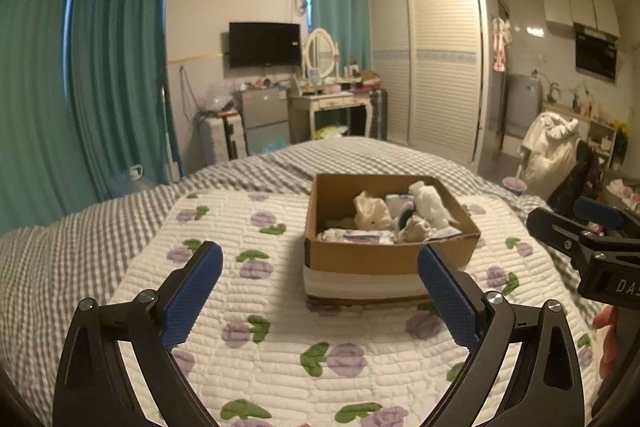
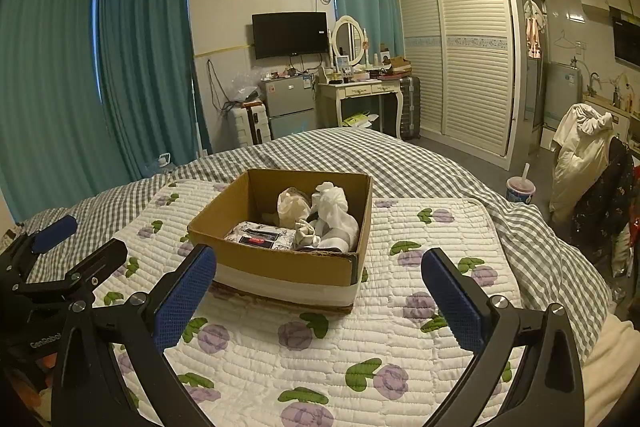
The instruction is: Organize soft objects
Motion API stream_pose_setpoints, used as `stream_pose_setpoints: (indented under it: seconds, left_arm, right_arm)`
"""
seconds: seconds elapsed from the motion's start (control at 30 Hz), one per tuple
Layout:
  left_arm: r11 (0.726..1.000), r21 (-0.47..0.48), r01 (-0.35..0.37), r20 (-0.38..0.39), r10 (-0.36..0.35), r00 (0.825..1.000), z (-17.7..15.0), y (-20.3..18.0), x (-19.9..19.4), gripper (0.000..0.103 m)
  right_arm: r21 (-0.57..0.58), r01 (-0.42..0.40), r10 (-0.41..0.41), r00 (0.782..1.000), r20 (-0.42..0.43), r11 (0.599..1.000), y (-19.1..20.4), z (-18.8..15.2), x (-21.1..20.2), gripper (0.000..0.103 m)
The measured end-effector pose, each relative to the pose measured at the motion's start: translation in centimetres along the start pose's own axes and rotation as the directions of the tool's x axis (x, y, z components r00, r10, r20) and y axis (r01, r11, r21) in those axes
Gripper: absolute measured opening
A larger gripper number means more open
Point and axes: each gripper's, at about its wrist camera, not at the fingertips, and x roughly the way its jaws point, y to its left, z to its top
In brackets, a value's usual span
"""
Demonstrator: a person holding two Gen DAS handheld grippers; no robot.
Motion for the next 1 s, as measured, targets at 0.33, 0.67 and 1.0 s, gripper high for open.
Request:
stream_pose_setpoints:
  seconds: [0.33, 0.67, 1.0]
  left_arm:
    - [1.000, 0.003, -0.002, -0.001, 0.002, 1.000, -0.01, -0.08, -0.07, 0.100]
    - [1.000, 0.002, -0.002, 0.002, 0.002, 1.000, -0.01, 0.09, -0.12, 0.100]
    - [1.000, -0.015, -0.005, -0.005, 0.005, 1.000, -0.10, 0.73, -0.15, 0.100]
  right_arm:
    - [0.009, -0.002, 0.002, 1.000, 0.000, 1.000, 0.00, -0.14, 0.02, 0.103]
    - [0.008, -0.001, 0.001, 1.000, -0.002, 1.000, -0.04, -0.14, 0.12, 0.103]
    - [0.009, -0.003, 0.004, 1.000, -0.011, 1.000, -0.11, -0.33, 0.32, 0.103]
